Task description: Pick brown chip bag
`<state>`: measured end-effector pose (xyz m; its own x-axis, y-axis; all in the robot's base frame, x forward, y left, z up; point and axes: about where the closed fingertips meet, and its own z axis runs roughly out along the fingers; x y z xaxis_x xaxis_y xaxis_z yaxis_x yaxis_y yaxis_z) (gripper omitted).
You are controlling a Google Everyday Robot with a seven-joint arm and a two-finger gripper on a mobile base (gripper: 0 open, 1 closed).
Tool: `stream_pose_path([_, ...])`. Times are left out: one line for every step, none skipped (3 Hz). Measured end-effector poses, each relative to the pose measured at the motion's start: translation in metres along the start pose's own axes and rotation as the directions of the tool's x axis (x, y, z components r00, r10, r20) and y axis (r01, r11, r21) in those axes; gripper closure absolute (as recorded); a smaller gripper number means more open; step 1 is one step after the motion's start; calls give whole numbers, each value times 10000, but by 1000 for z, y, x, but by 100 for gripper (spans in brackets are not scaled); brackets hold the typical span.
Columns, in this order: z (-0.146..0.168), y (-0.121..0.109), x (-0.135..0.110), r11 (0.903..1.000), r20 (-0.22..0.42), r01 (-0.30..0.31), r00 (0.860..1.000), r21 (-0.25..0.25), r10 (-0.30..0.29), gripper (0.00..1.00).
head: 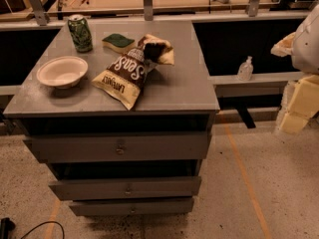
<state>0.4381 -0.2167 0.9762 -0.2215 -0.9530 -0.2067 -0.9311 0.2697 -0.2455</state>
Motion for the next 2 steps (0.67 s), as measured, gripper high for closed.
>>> stream_pose_path([0,0,0,10000,2,0,10000,0,0,0])
stream_pose_path([11,-10,-16,9998,1167,-206,9930,58,198,0])
